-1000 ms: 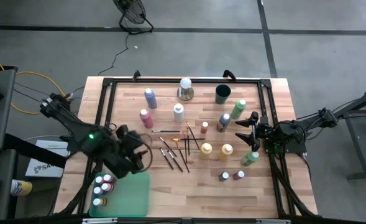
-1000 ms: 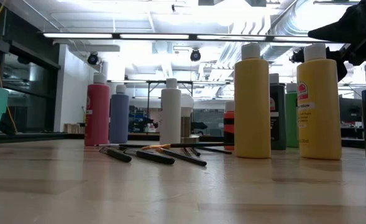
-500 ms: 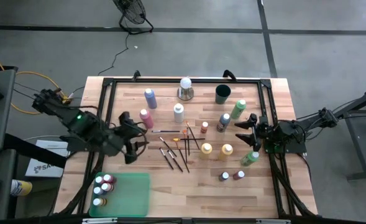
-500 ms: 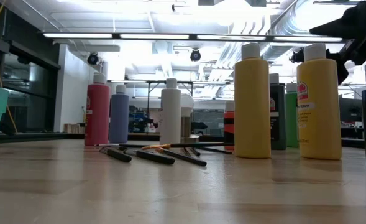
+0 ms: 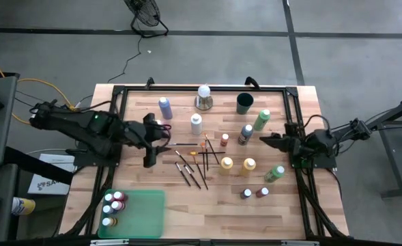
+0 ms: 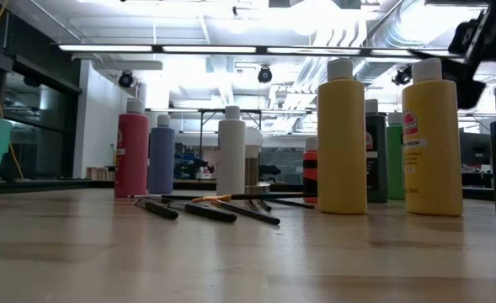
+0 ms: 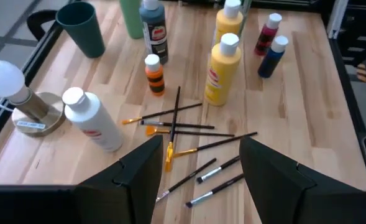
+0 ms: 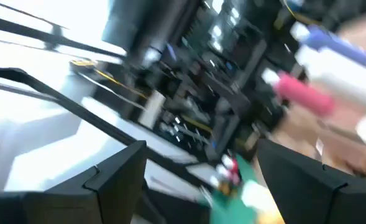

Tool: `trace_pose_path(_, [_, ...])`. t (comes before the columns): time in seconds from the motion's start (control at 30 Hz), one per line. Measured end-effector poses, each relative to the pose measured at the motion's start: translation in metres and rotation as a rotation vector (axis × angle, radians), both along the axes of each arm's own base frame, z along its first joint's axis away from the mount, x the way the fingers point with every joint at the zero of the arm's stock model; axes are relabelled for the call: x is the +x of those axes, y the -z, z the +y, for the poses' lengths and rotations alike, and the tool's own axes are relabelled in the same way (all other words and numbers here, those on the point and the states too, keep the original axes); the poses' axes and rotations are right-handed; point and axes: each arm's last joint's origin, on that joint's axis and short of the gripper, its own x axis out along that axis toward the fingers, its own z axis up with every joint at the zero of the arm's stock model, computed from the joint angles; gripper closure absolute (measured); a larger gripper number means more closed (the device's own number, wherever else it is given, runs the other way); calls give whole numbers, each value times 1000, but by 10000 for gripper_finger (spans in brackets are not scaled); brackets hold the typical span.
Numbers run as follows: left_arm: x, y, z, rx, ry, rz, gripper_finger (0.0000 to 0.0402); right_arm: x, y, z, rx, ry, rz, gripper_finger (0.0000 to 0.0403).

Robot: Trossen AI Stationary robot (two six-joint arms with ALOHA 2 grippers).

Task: Pick & Place Paint Supplies
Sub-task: Put the purple paint bottle into the green bin

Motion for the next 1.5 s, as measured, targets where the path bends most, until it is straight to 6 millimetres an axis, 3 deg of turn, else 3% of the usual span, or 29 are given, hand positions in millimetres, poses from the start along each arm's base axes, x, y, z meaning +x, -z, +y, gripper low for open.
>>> trace_pose_path(0.07, [1,-1,4,-17,-3,-12,194,-2,-9,-1,-39,40,-29,104])
trace_pose_path(0.2, [5,-4,11,-50,-23,-45,194,-13,-50,-5,-148,92,-66,104])
trace_pose_path(0.4, [7,-8,15,-108,-67,-95,194,-18,-113,-7,-306,70,145,104])
trace_pose_path(0.67, [6,-6,16,-152,-150,-87,194,21,-169,13,-463,-194,500,104])
trace_pose_path(0.87, [5,-4,16,-170,-167,-72,194,47,-189,41,-414,-467,672,104])
trace_pose_path(1.1, [5,-4,16,-157,-159,-70,194,54,-177,92,-191,-630,910,104])
trace_pose_path(1.37, [4,-2,15,-144,-93,-32,194,37,-137,148,82,-516,1316,104])
trace_pose_path(1.5, [4,-2,14,-132,-55,-23,194,36,-114,179,82,-469,1427,104])
